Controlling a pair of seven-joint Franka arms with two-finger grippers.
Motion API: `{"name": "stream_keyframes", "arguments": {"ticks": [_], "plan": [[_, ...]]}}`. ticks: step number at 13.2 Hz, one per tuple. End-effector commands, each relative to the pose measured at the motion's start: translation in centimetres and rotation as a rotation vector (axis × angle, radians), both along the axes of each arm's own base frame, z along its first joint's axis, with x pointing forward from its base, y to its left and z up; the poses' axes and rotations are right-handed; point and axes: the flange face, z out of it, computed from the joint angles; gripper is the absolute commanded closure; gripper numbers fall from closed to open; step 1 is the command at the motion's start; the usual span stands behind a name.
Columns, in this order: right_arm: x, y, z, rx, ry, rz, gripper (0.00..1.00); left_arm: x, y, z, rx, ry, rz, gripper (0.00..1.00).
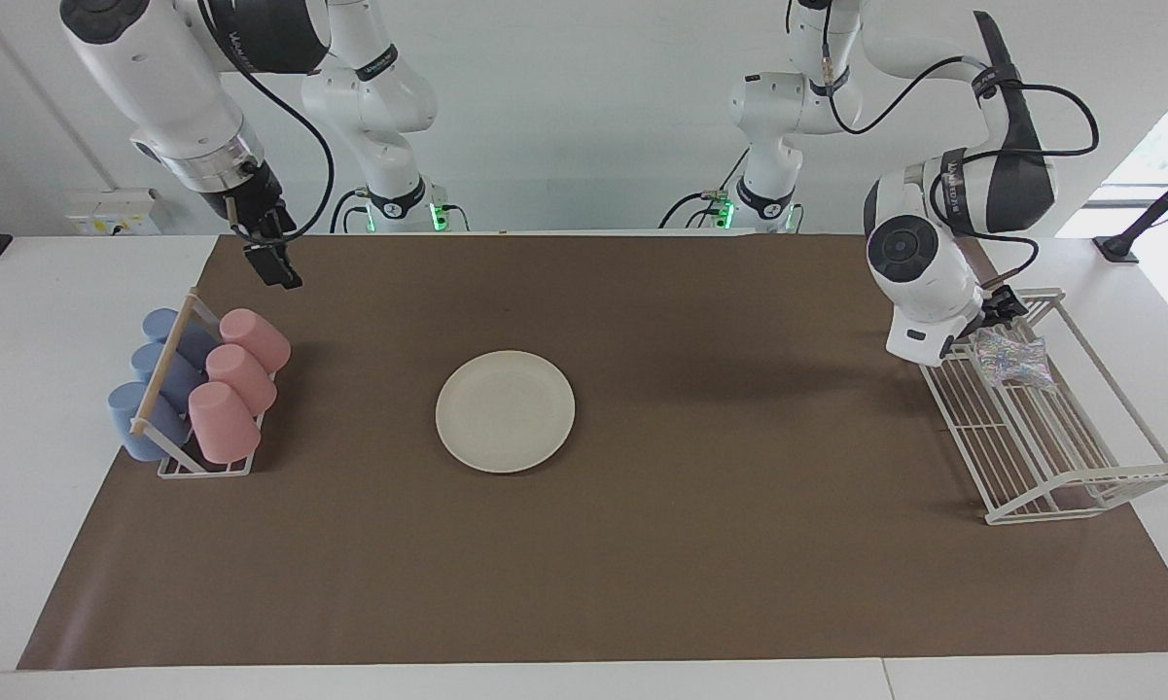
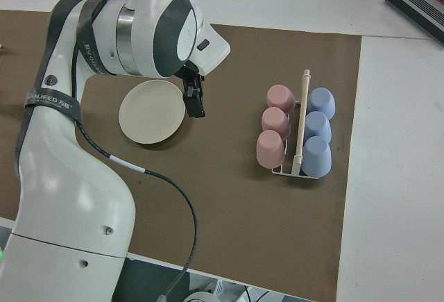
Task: Wipe plate with sponge
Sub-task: 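Move the left gripper to the basket while the right gripper approaches the plate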
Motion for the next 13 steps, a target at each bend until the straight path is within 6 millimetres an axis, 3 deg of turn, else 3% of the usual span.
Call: {"name": "stream_keyframes", "arguments": {"ticks": [1, 5, 6, 7, 8, 9, 11, 13], "plan": [[-1.4, 6.5, 1.6, 0.012, -0.018, -0.08, 0.0, 0.4, 0.5, -1.1, 0.089, -0.009, -0.05, 0.0], [-3.3, 14.8, 2.7, 0.032, -0.04, -0.063, 0.0, 1.1, 1.5, -2.4, 0.089, -0.016, -0.069, 0.0], [-3.3, 15.7, 2.8, 0.055, -0.051, -0.059, 0.0, 1.1, 1.4, -2.3, 0.088, -0.021, -0.069, 0.02], [-3.4, 16.2, 3.0, 0.063, -0.064, -0.053, 0.0, 1.1, 1.4, -2.4, 0.088, -0.017, -0.069, 0.1], [-3.4, 16.5, 3.0, 0.066, -0.065, -0.046, 0.0, 1.1, 1.5, -2.4, 0.09, -0.016, -0.066, 0.24], [-3.5, 16.7, 3.0, 0.085, -0.06, -0.04, 0.0, 1.0, 1.5, -2.4, 0.093, -0.012, -0.063, 0.46], [-3.4, 16.4, 2.9, 0.133, -0.036, -0.041, 0.0, 1.0, 1.4, -2.3, 0.093, -0.012, -0.062, 1.0], [-3.7, 17.2, 3.1, 0.137, -0.044, -0.02, 0.0, 1.1, 1.3, -2.2, 0.093, -0.016, -0.062, 1.0]]}}
